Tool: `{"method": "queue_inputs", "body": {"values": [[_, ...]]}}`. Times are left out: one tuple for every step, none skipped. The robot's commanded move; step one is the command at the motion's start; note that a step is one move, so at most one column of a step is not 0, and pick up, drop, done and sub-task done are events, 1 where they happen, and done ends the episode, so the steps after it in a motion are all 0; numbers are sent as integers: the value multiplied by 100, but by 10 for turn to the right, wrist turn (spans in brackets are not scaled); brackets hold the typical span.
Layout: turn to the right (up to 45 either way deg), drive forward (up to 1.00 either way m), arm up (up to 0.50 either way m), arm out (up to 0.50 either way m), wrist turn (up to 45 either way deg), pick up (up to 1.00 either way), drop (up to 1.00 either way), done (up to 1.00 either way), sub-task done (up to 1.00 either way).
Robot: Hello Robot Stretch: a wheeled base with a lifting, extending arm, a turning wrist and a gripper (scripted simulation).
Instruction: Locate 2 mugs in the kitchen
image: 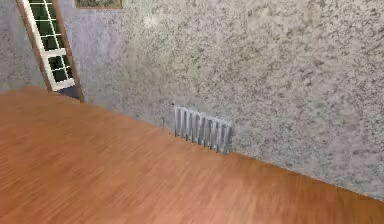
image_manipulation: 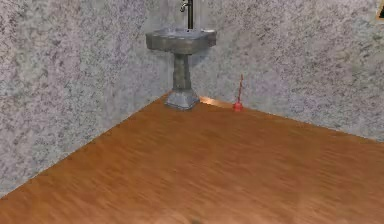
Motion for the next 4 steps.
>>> {"method": "queue_inputs", "body": {"values": [[450, 0, 0, 0, 0, 0, 0, 0, 0], [450, 0, 0, 0, 0, 0, 0, 0, 0], [450, 0, 0, 0, 0, 0, 0, 0, 0], [120, 0, 0, 0, 0, 0, 0, 0, 0]]}}
